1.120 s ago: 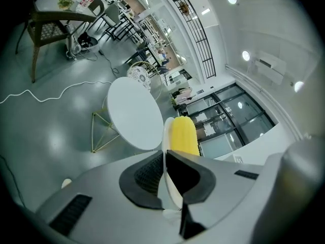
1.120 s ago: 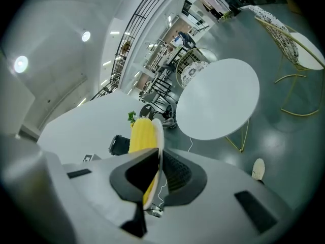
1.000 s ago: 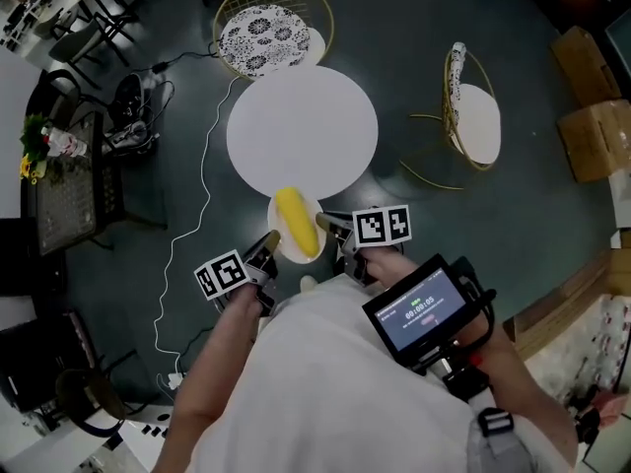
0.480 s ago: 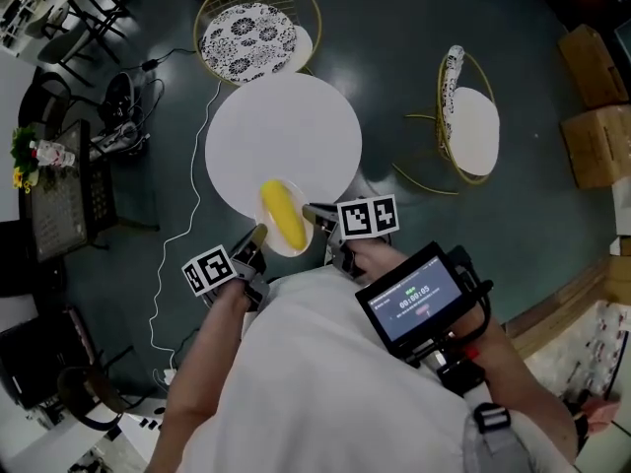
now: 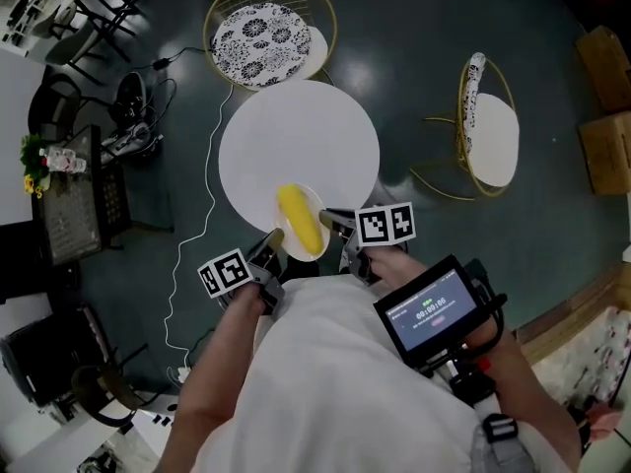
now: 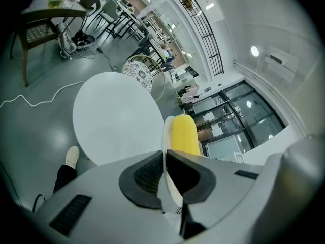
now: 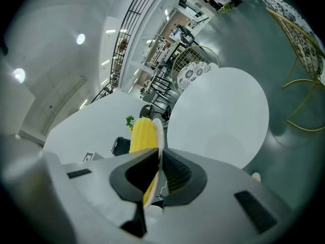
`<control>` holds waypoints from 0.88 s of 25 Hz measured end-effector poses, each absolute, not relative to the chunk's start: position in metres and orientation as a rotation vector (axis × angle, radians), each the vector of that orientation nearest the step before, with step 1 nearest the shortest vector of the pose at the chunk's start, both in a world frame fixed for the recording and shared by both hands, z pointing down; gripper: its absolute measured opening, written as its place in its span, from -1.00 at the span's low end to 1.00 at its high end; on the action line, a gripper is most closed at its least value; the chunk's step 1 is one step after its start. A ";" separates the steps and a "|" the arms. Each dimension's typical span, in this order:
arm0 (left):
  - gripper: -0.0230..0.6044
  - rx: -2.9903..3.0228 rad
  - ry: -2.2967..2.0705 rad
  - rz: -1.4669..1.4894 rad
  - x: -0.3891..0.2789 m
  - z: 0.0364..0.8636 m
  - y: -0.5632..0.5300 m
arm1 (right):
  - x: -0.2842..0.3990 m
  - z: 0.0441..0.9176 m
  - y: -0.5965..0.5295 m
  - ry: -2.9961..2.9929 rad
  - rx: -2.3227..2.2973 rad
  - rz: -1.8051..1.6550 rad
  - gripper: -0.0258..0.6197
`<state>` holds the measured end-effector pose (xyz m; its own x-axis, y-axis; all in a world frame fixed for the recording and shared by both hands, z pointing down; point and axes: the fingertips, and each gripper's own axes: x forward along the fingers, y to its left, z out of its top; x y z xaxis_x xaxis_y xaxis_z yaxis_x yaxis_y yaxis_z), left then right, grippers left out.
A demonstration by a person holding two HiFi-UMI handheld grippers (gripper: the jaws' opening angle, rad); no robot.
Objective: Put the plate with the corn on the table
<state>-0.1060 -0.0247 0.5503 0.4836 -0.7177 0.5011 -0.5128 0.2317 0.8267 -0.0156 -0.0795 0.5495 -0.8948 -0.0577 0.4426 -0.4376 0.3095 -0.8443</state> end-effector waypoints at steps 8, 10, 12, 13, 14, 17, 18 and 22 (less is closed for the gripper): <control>-0.84 1.441 -1.091 -0.132 -0.142 0.562 -0.057 | -0.048 0.560 -0.105 -2.220 0.532 1.637 -0.82; -0.84 1.446 -1.077 -0.118 -0.153 0.569 -0.067 | -0.058 0.569 -0.113 -2.212 0.550 1.643 -0.82; -0.84 1.445 -1.066 -0.108 -0.162 0.574 -0.075 | -0.067 0.574 -0.120 -2.204 0.566 1.647 -0.82; -0.84 1.445 -1.060 -0.103 -0.167 0.576 -0.078 | -0.071 0.576 -0.123 -2.201 0.572 1.649 -0.82; -0.84 1.445 -1.055 -0.099 -0.171 0.579 -0.081 | -0.075 0.577 -0.125 -2.199 0.576 1.651 -0.82; -0.84 1.454 -1.038 -0.089 -0.181 0.585 -0.088 | -0.085 0.582 -0.131 -2.194 0.588 1.659 -0.82; -0.84 1.456 -1.034 -0.086 -0.184 0.587 -0.090 | -0.088 0.585 -0.133 -2.190 0.592 1.662 -0.82; -0.84 1.459 -1.028 -0.082 -0.189 0.592 -0.096 | -0.092 0.590 -0.138 -2.177 0.610 1.661 -0.82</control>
